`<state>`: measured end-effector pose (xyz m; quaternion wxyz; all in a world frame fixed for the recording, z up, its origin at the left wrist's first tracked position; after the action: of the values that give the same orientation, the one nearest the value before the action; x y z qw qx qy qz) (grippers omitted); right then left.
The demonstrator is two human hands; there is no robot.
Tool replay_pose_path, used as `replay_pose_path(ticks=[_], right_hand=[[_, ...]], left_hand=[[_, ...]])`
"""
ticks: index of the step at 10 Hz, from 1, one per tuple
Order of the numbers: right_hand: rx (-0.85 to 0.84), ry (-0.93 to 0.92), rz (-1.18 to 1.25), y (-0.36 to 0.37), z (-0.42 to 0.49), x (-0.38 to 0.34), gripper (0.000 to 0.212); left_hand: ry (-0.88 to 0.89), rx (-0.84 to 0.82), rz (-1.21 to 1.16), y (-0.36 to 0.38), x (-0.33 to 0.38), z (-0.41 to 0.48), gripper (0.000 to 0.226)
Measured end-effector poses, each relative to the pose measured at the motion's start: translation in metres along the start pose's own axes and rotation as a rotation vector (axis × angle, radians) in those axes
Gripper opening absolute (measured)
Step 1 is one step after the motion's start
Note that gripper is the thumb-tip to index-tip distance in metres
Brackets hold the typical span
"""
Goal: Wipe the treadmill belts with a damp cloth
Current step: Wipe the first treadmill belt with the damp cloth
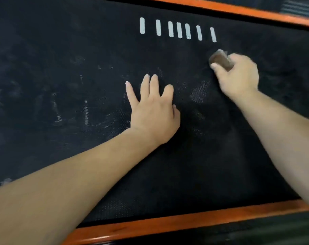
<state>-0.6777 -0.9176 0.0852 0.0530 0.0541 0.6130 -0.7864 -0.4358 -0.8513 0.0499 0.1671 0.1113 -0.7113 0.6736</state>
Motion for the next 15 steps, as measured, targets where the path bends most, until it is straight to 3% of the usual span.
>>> replay_pose_path(ticks=[2,3,4,5,6,7,8,9,10,11,12,13,15], right_hand=[[-0.114,-0.339,0.123,0.011,-0.022,-0.023,0.041],[-0.019,-0.126,0.06,0.012,0.032,0.011,0.039],[0.007,-0.105,0.02,0.018,0.041,0.009,0.04],[-0.115,-0.384,0.178,0.019,0.007,-0.019,0.038],[-0.095,-0.406,0.136,0.019,0.031,0.0,0.041],[-0.004,-0.108,0.109,0.017,0.082,0.03,0.039],[-0.015,-0.233,0.082,0.024,0.08,0.014,0.036],[-0.129,-0.482,0.202,0.028,0.052,0.0,0.041],[-0.07,-0.413,0.13,0.026,0.082,0.02,0.043],[0.025,-0.135,0.098,0.022,0.113,0.033,0.041],[-0.035,-0.379,0.151,0.033,0.091,0.001,0.038],[-0.119,-0.508,0.195,0.036,0.082,-0.002,0.044],[0.052,-0.155,0.059,0.036,0.144,0.029,0.039]], left_hand=[[-0.138,-0.031,0.105,0.014,0.026,0.031,0.061],[-0.175,-0.025,0.137,0.021,0.028,0.033,0.065],[-0.162,0.017,0.192,0.023,0.028,0.03,0.067],[-0.161,0.033,0.211,0.023,0.029,0.03,0.068],[-0.171,0.021,0.212,0.022,0.029,0.03,0.068],[-0.177,0.019,0.209,0.022,0.03,0.03,0.068],[-0.179,0.017,0.221,0.021,0.031,0.031,0.069],[-0.184,0.024,0.239,0.021,0.031,0.033,0.072],[-0.185,0.017,0.248,0.023,0.031,0.033,0.073],[-0.188,0.019,0.236,0.022,0.031,0.033,0.073],[-0.192,0.019,0.237,0.022,0.031,0.034,0.073],[-0.193,0.015,0.235,0.021,0.031,0.033,0.074],[-0.184,0.017,0.229,0.021,0.031,0.034,0.073]])
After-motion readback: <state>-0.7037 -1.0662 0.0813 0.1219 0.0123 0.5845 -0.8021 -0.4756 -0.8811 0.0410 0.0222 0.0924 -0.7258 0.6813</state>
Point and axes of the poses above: each hand's wrist, its own z-axis towards the middle knuckle, its own y-axis out of the palm, x = y × z, the point moved 4 cm from there along z, towards the middle knuckle, and after that the axes turned 14 degrees about -y, right-handed, at the moved point
